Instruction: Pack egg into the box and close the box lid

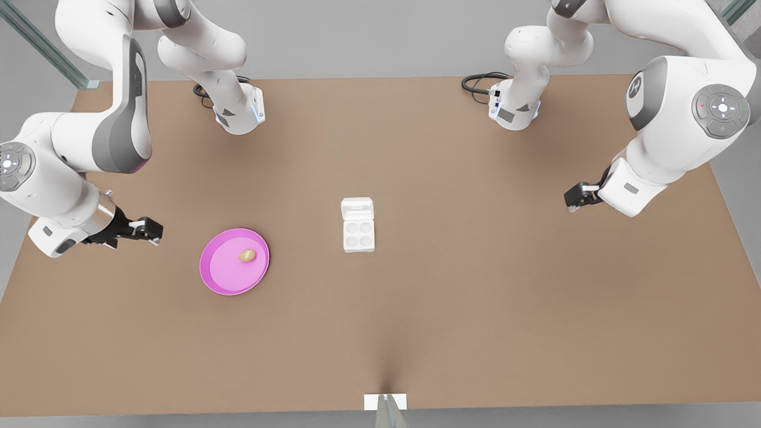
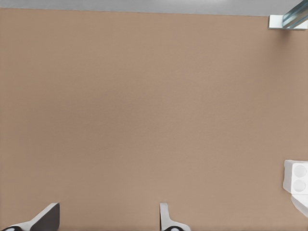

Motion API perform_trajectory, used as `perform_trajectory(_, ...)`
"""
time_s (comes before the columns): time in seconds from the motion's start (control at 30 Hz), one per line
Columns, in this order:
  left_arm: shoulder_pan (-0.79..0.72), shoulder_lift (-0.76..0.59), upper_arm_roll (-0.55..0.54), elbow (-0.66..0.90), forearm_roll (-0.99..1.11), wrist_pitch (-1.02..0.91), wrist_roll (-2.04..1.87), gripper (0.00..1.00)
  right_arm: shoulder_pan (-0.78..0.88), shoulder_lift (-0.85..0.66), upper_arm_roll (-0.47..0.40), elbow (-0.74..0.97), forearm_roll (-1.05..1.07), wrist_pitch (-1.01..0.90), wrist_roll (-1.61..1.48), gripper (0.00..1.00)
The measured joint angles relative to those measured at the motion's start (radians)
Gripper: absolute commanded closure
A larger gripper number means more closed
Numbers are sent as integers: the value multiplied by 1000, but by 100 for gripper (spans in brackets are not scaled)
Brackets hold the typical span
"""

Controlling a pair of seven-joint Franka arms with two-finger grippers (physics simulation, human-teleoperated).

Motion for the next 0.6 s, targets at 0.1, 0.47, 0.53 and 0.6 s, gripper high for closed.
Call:
perform_trajectory(0.1, 1, -9, 1, 0, -1, -3, 0, 0, -28, 57, -3, -53, -3, 16, -486, 0)
perform_trajectory(0.47, 1, -49, 0, -63, -4, -22, -1, 0, -19, 172, 164, -488, 76, 486, -1300, 0)
perform_trajectory(0.53, 1, 3, -2, -59, -4, -15, -2, 0, -14, 174, 181, -514, 77, 510, -1351, 0)
perform_trajectory(0.6, 4, 22, 2, -55, -10, 18, -4, 0, -13, 194, 187, -523, 66, 542, -1396, 0)
